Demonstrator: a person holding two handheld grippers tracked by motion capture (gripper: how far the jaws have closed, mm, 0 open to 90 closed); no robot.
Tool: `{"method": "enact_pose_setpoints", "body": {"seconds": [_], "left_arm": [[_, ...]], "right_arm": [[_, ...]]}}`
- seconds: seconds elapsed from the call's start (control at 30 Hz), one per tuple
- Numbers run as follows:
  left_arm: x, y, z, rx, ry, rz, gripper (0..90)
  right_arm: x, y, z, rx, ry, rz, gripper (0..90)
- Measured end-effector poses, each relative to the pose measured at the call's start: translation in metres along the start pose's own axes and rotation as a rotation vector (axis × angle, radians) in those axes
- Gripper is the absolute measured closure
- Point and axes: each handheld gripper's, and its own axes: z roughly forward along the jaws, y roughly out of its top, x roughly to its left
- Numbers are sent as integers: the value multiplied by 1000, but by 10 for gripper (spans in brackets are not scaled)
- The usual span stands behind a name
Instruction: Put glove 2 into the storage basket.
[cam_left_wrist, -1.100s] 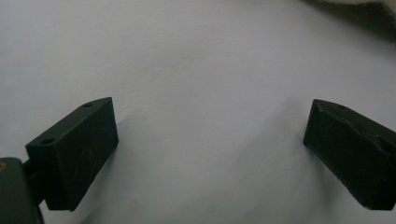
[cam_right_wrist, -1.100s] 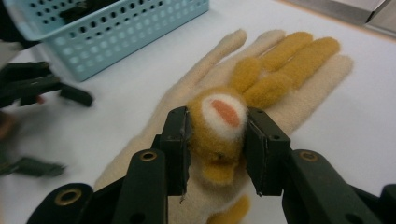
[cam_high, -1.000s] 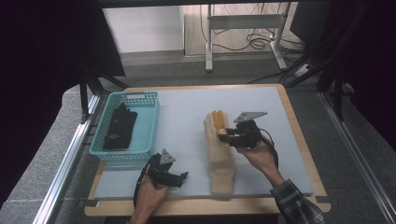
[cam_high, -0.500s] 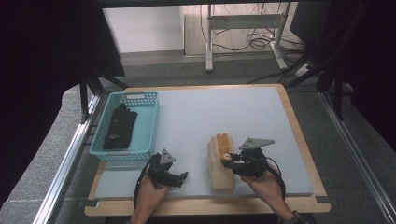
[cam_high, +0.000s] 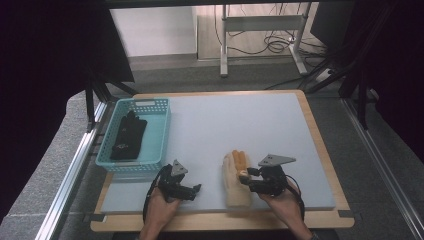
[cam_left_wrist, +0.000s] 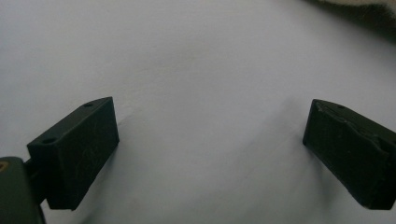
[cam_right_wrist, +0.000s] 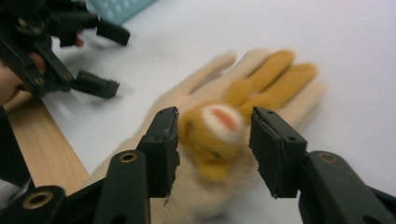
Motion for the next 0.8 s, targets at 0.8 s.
{"method": "enact_pose_setpoints", "body": {"seconds": [0.8], "left_arm": [[2, -6, -7, -5, 7, -16, 68]], "right_arm": [[-16, -39, 8, 102, 109, -150, 866]]}}
